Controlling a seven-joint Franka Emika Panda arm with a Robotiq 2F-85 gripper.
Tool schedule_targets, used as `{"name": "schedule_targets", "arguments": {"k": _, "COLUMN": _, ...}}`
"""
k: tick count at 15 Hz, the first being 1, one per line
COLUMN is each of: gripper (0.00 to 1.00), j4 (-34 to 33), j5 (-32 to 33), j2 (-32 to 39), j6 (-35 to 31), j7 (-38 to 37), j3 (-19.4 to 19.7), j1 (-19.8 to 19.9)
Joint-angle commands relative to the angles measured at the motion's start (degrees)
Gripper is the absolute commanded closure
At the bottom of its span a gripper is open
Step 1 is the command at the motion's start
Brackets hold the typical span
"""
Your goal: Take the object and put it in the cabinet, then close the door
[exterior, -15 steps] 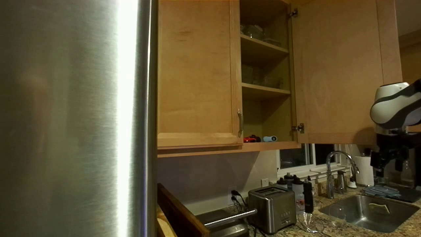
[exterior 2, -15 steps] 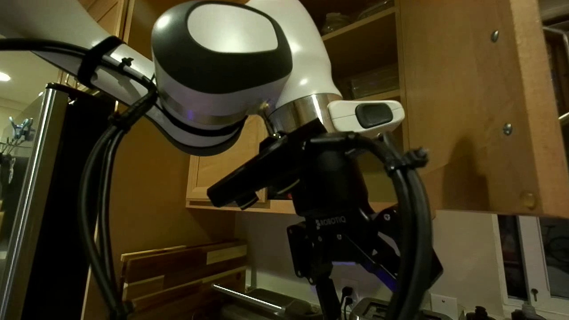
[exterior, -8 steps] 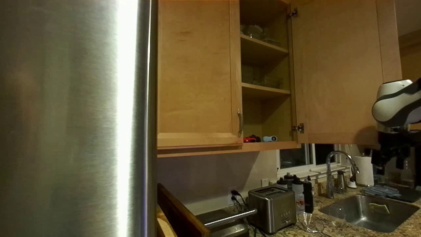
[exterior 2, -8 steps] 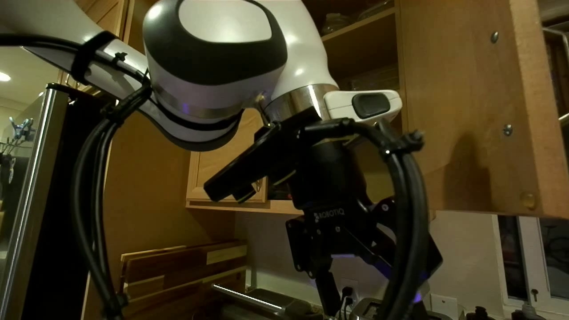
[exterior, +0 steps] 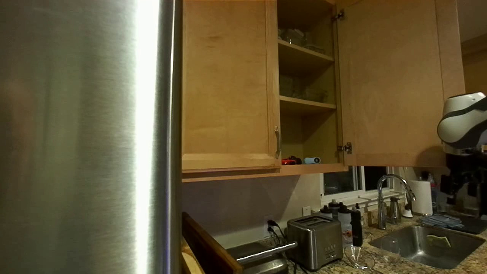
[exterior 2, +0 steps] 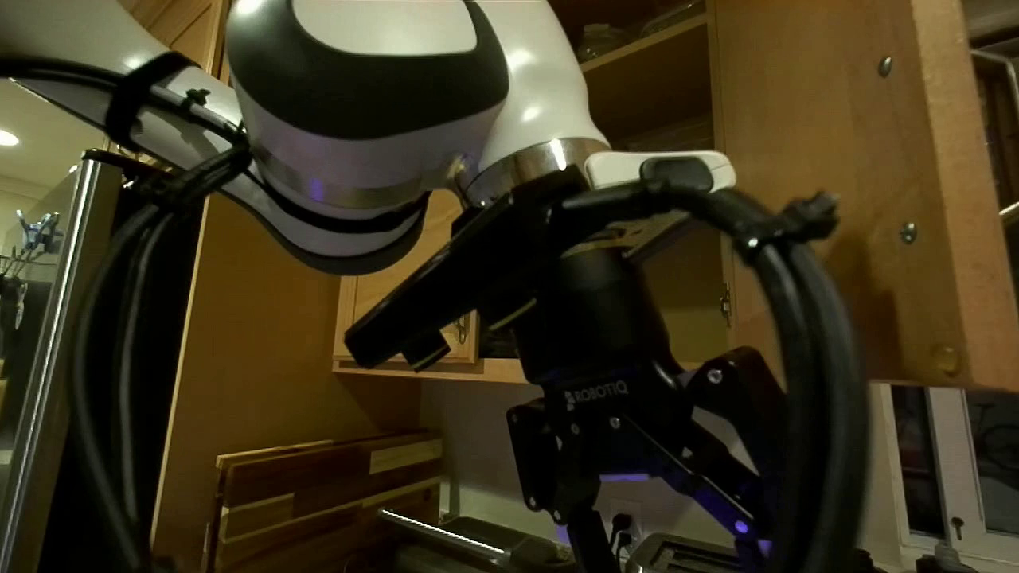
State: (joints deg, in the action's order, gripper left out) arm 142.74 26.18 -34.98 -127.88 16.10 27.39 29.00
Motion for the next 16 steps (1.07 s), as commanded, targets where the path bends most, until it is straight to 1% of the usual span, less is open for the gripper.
{"name": "schedule_targets", "arguments": {"k": 1, "gripper": 0.0, "j4": 3.2, "j5": 2.1, "j2": -4.87, "j6": -1.91, "j7": 3.81, "j3": 2.01, "j1": 3.06}}
{"name": "schedule_targets", "arguments": {"k": 3, "gripper": 0.0, "j4": 3.7, "j5": 1.74, "j2": -6.19, "j6": -4.14, "j7": 5.11, "j3": 3.62, "j1": 4.02}}
{"name": "schedule_targets", "arguments": {"k": 6, "gripper": 0.0, "j4": 4.93, "j5": 1.45, "j2": -8.64, "j6": -9.97, "j7": 8.02, "j3": 6.06, "j1": 4.85}}
{"name": "schedule_targets", "arguments": {"k": 9, "gripper": 0.0, "j4": 6.03, "j5": 0.87, "j2": -10.53, "j6": -16.43, "j7": 10.33, "j3": 8.45, "j1": 4.8}}
{"name": "schedule_targets", "arguments": {"k": 13, "gripper": 0.0, "j4": 7.16, "j5": 0.17, "j2": -11.72, "j6": -23.05, "j7": 11.2, "j3": 10.61, "j1": 4.45}}
{"name": "schedule_targets", "arguments": {"k": 16, "gripper": 0.0, "j4": 8.07, "j5": 0.02, "j2": -11.48, "j6": -30.45, "j7": 11.65, "j3": 12.16, "j1": 3.97}}
